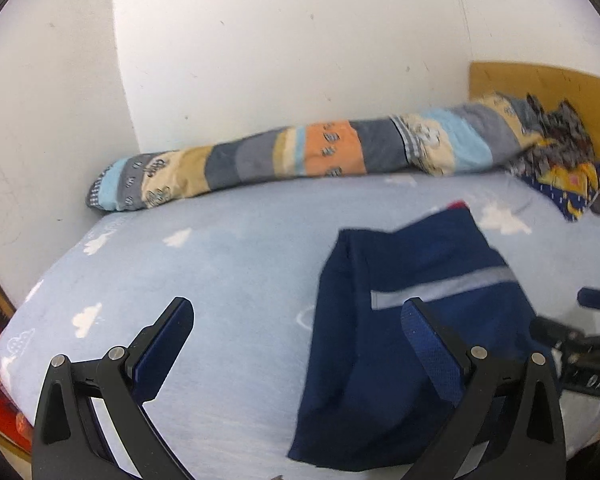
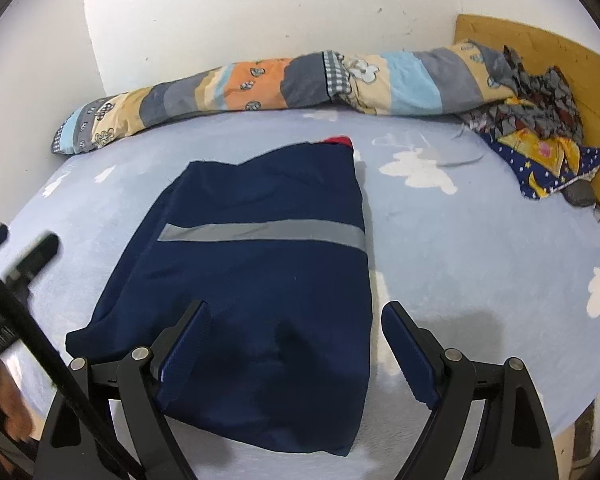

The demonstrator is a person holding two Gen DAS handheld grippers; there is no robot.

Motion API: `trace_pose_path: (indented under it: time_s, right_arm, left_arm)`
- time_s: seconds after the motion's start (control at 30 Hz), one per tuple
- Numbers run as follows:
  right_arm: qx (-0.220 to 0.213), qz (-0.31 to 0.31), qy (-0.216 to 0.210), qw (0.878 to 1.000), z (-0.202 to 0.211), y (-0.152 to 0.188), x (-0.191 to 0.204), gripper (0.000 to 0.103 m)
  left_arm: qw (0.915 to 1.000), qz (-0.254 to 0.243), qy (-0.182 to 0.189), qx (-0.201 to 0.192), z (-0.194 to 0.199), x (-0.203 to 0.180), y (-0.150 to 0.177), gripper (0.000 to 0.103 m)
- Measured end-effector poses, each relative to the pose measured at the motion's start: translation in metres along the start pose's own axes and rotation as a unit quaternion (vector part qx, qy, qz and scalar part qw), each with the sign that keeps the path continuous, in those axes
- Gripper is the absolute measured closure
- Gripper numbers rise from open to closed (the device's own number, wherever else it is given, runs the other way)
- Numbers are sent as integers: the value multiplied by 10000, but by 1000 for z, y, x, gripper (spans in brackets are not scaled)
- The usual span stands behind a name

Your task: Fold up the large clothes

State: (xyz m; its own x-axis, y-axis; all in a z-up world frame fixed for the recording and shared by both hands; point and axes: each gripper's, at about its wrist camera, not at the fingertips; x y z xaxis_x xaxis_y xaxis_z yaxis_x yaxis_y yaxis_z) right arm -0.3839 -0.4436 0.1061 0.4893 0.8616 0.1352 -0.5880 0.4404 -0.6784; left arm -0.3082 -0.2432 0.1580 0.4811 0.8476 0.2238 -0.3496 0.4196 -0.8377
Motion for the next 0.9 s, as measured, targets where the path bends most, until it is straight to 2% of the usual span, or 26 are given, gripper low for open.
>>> trace_pose_path:
  time_s: [0.13,0.27,0.33,0.43,0.5,0.6,0.9]
  right_arm:
    - [-168,169,-18,9997,17,5,8,12]
    - [-200,119,-117,9997,32,21,11,9]
    - [-139,164,-65,9997,34,31,15,9]
    - [-28,268,4,9996,33,42,22,9]
    - [-69,375,127,9992,34,46,27,9]
    - [-165,573,274,9978,36,47,33,9]
    - [-259,743,413,9960,37,48,40,9]
  left_arm:
    - [9994,201,-297,5,26,15,-1,0]
    - [9984,305,-471,73,47,20,19,0]
    - [9972,384,-550,344,46,21,30,0]
    - [9949,153,-227,972,28,16,38,0]
    - [9932,74,-317,1118,21,12,41,0]
    - [9917,-81,-610,1129,18,7,44,0]
    - [9925,-347,-568,1022,22,-6,45,0]
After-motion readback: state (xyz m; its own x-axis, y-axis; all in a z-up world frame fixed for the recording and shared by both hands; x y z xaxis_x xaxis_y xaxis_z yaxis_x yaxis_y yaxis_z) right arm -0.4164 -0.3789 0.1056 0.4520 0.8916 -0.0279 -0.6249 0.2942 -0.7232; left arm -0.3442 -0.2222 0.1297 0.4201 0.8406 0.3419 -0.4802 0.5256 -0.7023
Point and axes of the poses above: each gripper's, at about its wrist camera, not at the fingertips, and z roughly against the way its jaws point, x to its left, y to its underside, and after that the axes turned 5 degrees about -z, right-handed
